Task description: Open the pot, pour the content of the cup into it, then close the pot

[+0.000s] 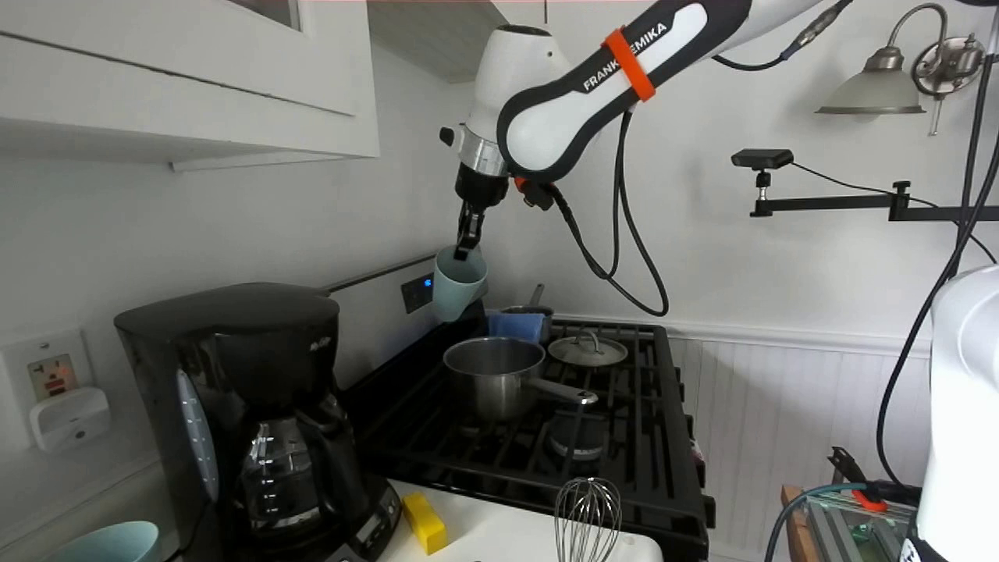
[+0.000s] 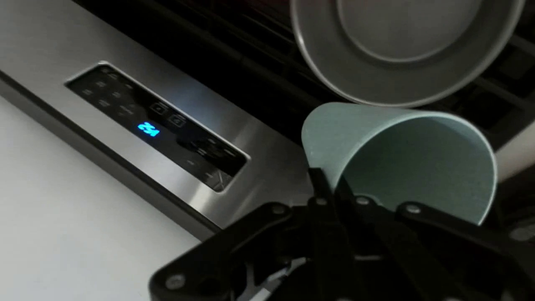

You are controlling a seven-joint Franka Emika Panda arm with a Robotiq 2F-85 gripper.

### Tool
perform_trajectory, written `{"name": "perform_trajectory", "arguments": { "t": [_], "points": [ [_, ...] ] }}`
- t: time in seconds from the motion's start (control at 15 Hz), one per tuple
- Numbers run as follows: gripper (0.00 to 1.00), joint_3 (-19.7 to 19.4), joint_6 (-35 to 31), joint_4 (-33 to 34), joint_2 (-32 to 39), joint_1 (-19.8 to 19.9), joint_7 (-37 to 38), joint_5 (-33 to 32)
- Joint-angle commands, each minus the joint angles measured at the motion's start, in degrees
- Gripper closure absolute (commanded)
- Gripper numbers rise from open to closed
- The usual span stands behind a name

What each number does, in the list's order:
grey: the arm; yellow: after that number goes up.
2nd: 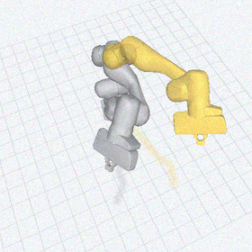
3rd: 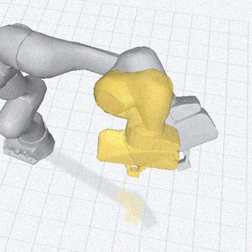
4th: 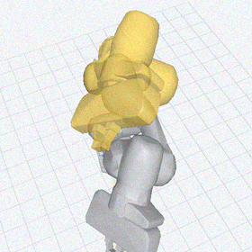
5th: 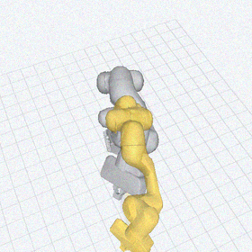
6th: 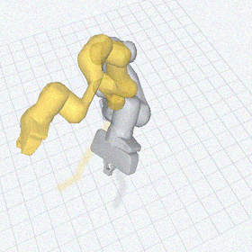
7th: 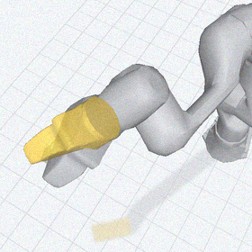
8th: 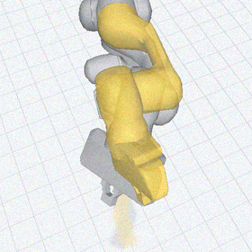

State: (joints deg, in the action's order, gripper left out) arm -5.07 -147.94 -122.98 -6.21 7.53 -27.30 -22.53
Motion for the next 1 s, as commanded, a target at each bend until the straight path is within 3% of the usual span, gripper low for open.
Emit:
{"name": "perform_trajectory", "arguments": {
  "t": [0.0, 0.2, 0.27, 0.33, 0.4, 0.8, 0.87, 0.93],
  "points": [
    [0.99, 3.8, -3.2, -0.5, -0.8, 7.3, 11.5, -15.9],
    [0.99, 5.6, -3.5, -0.4, -1.0, 10.8, 24.8, -29.4],
    [0.99, 2.7, -2.5, -0.4, -0.9, 7.7, 29.1, -33.3],
    [0.99, 2.8, -1.9, -0.7, -0.8, 7.4, 33.5, -37.1],
    [0.99, 5.6, -1.5, -1.1, -0.6, 9.8, 37.9, -40.4],
    [0.99, 7.8, 3.4, -2.7, 1.0, 8.5, 58.5, -57.5],
    [0.99, 4.9, 4.7, -2.9, 1.3, 5.0, 60.9, -59.7],
    [0.99, 4.7, 5.6, -3.2, 1.5, 4.4, 62.4, -60.6]
  ]
}}
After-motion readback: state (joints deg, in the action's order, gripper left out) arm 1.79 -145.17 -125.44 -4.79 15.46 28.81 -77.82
